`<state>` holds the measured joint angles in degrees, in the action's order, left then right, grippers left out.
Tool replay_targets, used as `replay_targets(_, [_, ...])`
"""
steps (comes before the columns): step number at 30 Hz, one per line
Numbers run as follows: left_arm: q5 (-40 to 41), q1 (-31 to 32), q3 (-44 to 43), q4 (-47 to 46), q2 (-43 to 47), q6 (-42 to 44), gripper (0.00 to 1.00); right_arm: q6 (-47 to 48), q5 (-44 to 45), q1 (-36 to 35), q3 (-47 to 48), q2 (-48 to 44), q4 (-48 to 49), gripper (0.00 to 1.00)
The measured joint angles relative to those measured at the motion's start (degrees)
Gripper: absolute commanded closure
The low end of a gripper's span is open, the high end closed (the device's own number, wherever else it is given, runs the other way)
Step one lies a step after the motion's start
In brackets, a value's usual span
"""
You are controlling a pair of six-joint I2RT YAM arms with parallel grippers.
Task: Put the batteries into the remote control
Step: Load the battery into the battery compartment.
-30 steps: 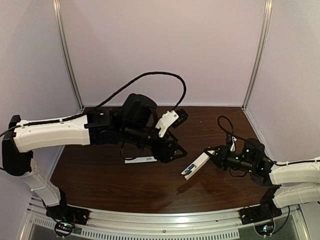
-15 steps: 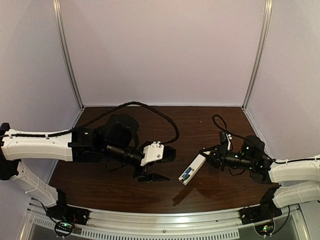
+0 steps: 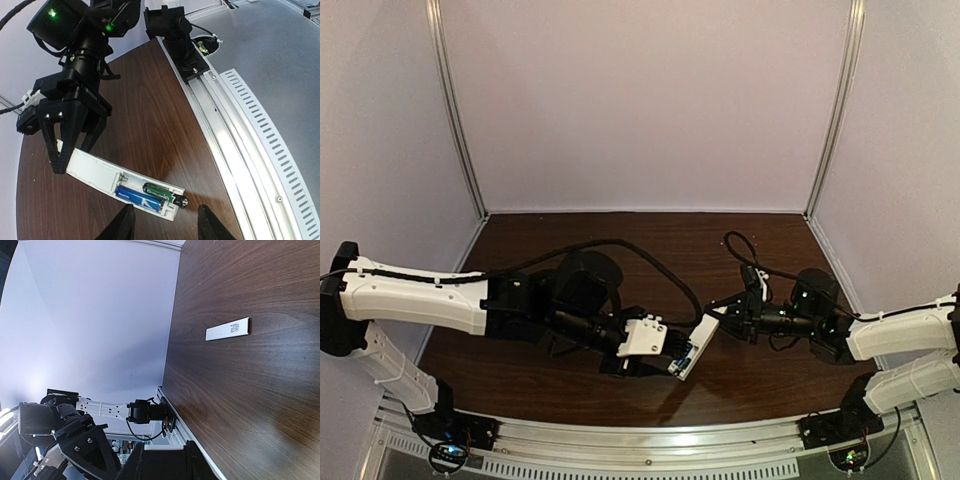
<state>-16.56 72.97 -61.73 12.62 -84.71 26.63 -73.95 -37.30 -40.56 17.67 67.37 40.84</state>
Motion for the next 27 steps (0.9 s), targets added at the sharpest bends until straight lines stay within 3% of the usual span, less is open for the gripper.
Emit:
replay_targets(7, [-1.38,0.37,-0.48,-0.79,-0.42,1.31,0.74,-1.07,-0.74,-0.92,0.13,2.49,2.86,1.00])
replay_targets(27, [-4.00,1.07,-0.85,-0.37,-2.78,3.48,0.80,-1.44,-1.49,-1.60,0.85,3.15,4.87,1.00])
